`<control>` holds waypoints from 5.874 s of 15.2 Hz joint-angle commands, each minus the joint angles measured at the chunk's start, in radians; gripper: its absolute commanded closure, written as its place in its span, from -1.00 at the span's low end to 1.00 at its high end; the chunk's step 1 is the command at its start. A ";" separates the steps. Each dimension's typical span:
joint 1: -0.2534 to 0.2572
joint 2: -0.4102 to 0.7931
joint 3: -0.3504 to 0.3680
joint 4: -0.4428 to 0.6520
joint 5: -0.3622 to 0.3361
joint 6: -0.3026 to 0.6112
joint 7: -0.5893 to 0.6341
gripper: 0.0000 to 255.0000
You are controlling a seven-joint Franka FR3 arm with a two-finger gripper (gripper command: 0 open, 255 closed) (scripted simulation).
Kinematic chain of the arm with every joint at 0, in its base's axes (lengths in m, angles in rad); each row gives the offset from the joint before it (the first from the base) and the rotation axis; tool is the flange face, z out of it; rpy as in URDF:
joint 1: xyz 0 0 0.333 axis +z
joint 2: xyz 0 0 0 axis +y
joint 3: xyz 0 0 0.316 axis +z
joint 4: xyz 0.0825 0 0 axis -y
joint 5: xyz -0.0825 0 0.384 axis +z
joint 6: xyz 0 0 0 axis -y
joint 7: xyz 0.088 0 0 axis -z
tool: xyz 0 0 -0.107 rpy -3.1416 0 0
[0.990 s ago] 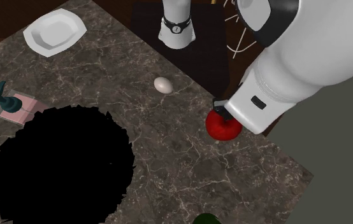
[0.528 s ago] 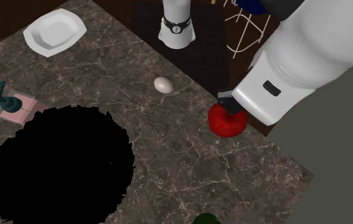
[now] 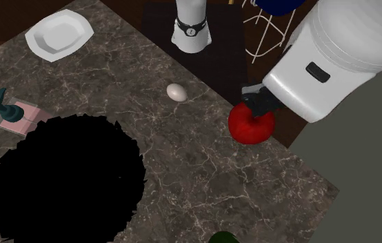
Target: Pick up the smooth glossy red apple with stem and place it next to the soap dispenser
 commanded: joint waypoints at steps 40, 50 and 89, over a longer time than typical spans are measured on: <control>-0.162 -0.236 -0.214 0.064 -0.023 -0.263 -0.401 1.00; -0.254 -0.283 -0.372 0.013 -0.077 -0.231 -0.645 1.00; -0.536 0.105 -0.795 0.250 0.017 -0.013 -1.336 1.00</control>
